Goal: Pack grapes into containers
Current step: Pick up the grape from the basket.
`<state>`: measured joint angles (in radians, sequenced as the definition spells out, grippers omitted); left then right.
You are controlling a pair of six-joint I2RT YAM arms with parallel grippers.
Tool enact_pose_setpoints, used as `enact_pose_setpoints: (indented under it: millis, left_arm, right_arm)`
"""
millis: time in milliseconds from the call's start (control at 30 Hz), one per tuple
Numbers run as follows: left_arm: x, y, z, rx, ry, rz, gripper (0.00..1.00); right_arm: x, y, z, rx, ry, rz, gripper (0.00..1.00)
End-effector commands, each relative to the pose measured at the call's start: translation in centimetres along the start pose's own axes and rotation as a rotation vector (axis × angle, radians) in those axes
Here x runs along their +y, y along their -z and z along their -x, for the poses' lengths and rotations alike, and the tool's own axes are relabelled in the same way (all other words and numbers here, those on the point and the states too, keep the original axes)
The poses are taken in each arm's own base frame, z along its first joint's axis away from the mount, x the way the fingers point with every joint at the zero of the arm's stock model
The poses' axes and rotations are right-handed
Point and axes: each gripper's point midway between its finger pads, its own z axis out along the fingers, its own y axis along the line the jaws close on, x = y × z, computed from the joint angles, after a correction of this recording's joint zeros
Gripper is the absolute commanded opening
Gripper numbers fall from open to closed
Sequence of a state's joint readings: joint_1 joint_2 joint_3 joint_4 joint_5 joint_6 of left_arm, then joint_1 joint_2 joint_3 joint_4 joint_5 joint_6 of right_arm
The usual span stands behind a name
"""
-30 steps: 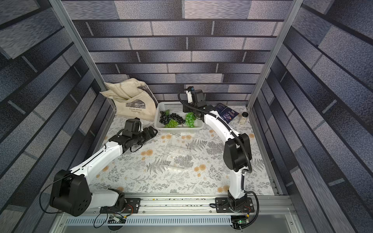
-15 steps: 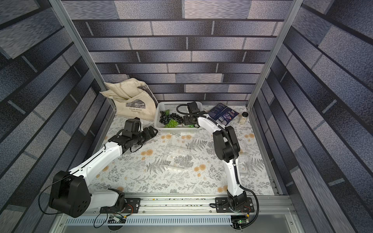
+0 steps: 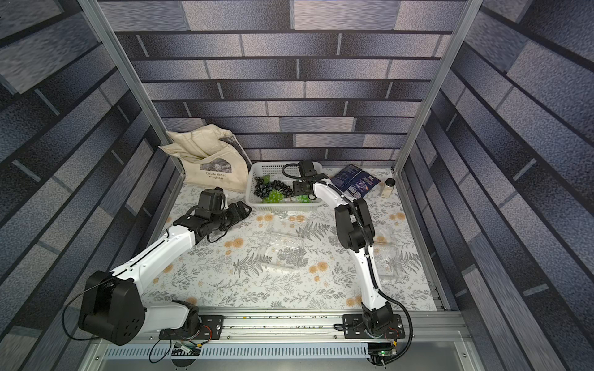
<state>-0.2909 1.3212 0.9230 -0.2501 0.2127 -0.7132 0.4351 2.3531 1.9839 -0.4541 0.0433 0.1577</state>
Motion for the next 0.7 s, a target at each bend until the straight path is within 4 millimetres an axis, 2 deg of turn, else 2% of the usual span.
enact_pose_setpoints:
  millis: [0,267,467,667]
  left_arm:
    - [0.8,-0.3,-0.4,0.017,-0.002,0.015,0.83]
    - [0.8,-0.3,-0.5,0.018,-0.001,0.013,0.83]
    - [0.7,-0.1,-0.4,0.013,-0.001,0.009,0.83]
    - [0.3,0.4,-0.1,-0.002,-0.007,0.000,0.83]
  right_arm:
    - [-0.7,-0.7,-0.7,0.038,-0.014,-0.007,0.46]
    - [-1.2,0.0,-0.2,0.023,-0.006,-0.030,0.01]
    - [-0.6,3.0,1.5,-0.039,0.017,-0.009,0.00]
    - [0.4,8.3,4.3,-0.131,0.054,0.029,0.00]
